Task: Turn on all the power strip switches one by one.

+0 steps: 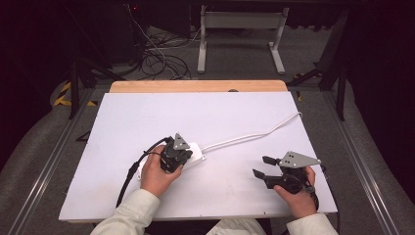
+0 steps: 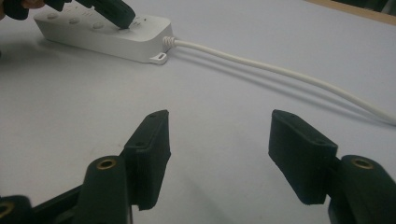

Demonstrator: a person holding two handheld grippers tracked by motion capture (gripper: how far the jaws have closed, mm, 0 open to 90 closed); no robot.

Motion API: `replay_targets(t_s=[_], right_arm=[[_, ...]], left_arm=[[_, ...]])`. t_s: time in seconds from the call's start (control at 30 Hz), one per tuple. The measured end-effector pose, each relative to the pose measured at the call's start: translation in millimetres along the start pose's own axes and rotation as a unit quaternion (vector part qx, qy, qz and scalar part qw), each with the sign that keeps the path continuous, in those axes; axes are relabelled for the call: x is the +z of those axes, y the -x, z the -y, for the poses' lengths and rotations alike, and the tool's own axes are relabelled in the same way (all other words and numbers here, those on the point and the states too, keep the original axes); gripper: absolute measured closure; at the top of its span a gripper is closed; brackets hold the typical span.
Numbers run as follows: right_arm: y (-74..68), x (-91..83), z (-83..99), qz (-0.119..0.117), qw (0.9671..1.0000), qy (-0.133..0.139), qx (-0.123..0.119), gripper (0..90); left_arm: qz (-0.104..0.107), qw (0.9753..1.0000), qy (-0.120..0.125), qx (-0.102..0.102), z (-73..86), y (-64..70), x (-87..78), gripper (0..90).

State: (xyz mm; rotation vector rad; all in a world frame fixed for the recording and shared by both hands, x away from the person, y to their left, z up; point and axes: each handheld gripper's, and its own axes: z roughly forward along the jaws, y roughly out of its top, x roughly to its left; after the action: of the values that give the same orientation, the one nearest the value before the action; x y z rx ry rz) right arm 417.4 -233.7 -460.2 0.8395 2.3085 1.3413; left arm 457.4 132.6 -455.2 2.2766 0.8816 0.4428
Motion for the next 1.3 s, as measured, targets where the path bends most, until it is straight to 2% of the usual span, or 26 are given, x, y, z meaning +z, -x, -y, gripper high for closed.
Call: replay_targets(t_s=[0.33,0.5,0.9,1.3], right_arm=[[-0.9,0.5,-0.1,-0.001,1.0000,-0.001,0.000,39.3],[-0.8,0.4,-0.1,0.000,1.0000,-0.001,0.000,39.2],[-1.0,0.1,-0.1,0.000,1.0000,0.000,0.000,39.2],[-1.0,0.5,0.0,0.000,1.0000,-0.001,0.000,39.2]], left_arm=[[0.003,0.9999,-0.003,0.009,0.6,-0.5,0.8,90.0],[0.008,0.9999,-0.004,0.005,0.8,-2.1,1.2,90.0],[0.006,1.0000,-0.001,0.002,2.4,-1.3,1.9,90.0],[-0.004,1.0000,-0.003,0.006,2.6,2.2,2.7,90.0]])
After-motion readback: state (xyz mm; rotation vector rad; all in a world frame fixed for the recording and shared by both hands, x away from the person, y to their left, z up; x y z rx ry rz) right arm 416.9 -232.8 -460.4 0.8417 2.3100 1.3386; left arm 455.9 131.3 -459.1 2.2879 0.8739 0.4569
